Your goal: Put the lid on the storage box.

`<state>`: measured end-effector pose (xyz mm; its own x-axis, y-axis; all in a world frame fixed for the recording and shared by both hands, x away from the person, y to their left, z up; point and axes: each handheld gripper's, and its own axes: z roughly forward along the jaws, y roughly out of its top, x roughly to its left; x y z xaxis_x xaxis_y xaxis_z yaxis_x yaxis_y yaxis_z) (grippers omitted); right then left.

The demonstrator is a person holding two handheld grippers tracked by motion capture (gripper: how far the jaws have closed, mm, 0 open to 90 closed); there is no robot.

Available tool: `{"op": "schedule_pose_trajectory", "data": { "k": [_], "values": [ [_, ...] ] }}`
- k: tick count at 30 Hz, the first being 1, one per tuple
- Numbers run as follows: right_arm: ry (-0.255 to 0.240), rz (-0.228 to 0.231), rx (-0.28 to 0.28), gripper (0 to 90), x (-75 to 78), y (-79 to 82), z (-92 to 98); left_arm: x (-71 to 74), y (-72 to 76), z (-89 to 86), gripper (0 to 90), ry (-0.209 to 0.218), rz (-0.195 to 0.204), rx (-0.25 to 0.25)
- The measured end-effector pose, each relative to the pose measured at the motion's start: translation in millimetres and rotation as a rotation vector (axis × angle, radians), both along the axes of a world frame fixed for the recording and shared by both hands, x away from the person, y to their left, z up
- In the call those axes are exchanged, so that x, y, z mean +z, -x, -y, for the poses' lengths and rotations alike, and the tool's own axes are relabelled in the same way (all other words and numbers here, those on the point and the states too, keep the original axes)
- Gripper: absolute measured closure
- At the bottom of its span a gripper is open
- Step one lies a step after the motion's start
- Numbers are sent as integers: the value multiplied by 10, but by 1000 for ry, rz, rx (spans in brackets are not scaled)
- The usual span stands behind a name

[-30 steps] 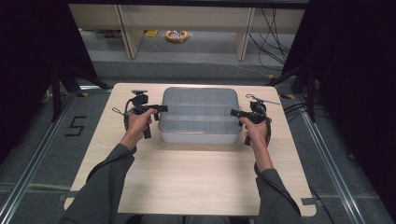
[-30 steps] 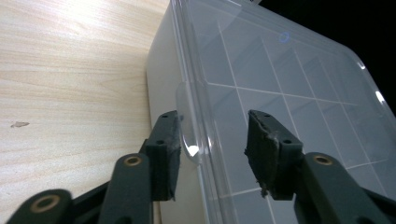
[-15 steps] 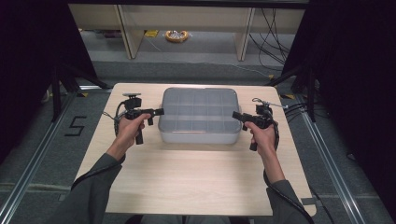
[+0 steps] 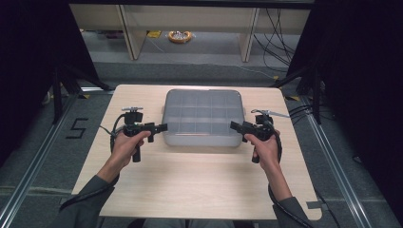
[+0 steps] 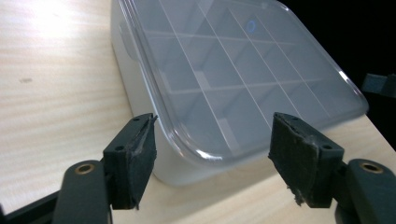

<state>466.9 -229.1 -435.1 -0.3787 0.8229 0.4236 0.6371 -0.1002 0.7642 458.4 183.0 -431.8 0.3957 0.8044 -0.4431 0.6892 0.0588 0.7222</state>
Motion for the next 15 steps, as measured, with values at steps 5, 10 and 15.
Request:
{"op": "schedule_pose_trajectory", "data": {
  "k": [5,10,15],
  "values": [
    [9,-11,19,333,14,81,-62,-55,146,20,291,-8,22,-29],
    [27,-5,41,323,13,157,-115,-105,260,63,288,-34,28,-49],
    [41,-7,50,321,-21,212,-124,-116,336,95,286,-37,27,-63]
  ]
}}
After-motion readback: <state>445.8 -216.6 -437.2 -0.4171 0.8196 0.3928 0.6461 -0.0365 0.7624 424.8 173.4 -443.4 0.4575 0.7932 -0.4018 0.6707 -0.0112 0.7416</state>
